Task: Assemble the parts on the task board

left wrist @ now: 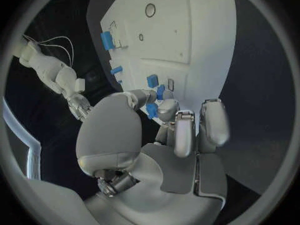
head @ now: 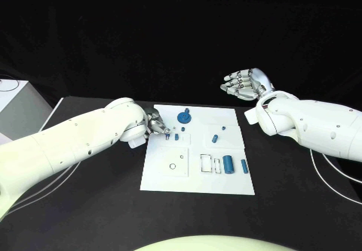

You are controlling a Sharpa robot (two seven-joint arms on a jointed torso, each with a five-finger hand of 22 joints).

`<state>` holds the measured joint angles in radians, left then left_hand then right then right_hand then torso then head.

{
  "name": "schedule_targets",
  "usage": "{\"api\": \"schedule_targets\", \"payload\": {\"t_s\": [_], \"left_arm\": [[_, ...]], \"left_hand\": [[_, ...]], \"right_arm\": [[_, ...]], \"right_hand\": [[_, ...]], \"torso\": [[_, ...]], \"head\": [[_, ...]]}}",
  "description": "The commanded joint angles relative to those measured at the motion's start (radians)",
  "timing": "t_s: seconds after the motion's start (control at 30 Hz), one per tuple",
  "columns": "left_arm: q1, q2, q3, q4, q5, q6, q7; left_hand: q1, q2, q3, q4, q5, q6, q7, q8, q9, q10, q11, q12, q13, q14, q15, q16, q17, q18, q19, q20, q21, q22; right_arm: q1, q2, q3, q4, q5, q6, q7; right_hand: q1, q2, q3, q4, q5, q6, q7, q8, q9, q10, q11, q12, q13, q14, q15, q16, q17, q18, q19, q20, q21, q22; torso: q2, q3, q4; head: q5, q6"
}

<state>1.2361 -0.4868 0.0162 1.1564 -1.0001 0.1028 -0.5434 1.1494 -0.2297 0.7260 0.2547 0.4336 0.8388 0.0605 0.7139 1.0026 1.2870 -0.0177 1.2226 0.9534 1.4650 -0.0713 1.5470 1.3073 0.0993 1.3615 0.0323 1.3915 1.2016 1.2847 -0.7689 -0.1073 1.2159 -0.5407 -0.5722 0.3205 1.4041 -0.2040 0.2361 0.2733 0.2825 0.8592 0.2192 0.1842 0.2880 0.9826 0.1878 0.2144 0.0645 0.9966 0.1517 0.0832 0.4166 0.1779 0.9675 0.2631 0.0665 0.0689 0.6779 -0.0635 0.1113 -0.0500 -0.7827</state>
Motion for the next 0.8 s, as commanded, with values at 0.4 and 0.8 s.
{"api": "schedule_targets", "payload": {"t_s": [0.4,0.8], "left_arm": [[-0.005,0.011,0.0,-0.024,-0.031,0.068,0.028],[-0.005,0.011,0.0,-0.025,-0.042,0.089,0.035]], "left_hand": [[-0.005,0.002,0.209,-0.218,-0.002,0.008,-0.002,0.003,0.001,0.003,-0.001,0.001,-0.001,0.094,-0.006,0.006,0.222,-0.016,0.0,0.0,0.0,-0.003],[-0.004,0.001,0.209,-0.221,-0.004,0.008,-0.001,0.002,0.001,0.002,-0.001,0.0,-0.002,0.095,-0.006,0.008,0.227,-0.016,-0.001,0.0,0.0,-0.003]], "right_arm": [[0.0,-0.001,0.0,0.004,-0.001,0.011,0.011],[0.0,-0.002,0.0,0.005,-0.001,0.012,0.012]], "right_hand": [[0.001,0.008,-0.006,0.001,0.007,0.005,0.03,-0.004,-0.001,-0.001,0.002,-0.004,-0.001,-0.007,-0.001,-0.006,-0.001,0.007,-0.005,-0.002,0.0,-0.001],[0.001,0.008,-0.006,0.001,0.007,0.005,0.03,-0.004,-0.001,-0.001,0.002,-0.004,-0.001,-0.007,-0.001,-0.006,-0.001,0.007,-0.005,-0.002,0.0,-0.001]], "torso": [[0.0,-0.0003,0.0019],[-0.001,-0.001,0.0021]], "head": [[-0.004,-0.011],[-0.005,-0.013]]}}
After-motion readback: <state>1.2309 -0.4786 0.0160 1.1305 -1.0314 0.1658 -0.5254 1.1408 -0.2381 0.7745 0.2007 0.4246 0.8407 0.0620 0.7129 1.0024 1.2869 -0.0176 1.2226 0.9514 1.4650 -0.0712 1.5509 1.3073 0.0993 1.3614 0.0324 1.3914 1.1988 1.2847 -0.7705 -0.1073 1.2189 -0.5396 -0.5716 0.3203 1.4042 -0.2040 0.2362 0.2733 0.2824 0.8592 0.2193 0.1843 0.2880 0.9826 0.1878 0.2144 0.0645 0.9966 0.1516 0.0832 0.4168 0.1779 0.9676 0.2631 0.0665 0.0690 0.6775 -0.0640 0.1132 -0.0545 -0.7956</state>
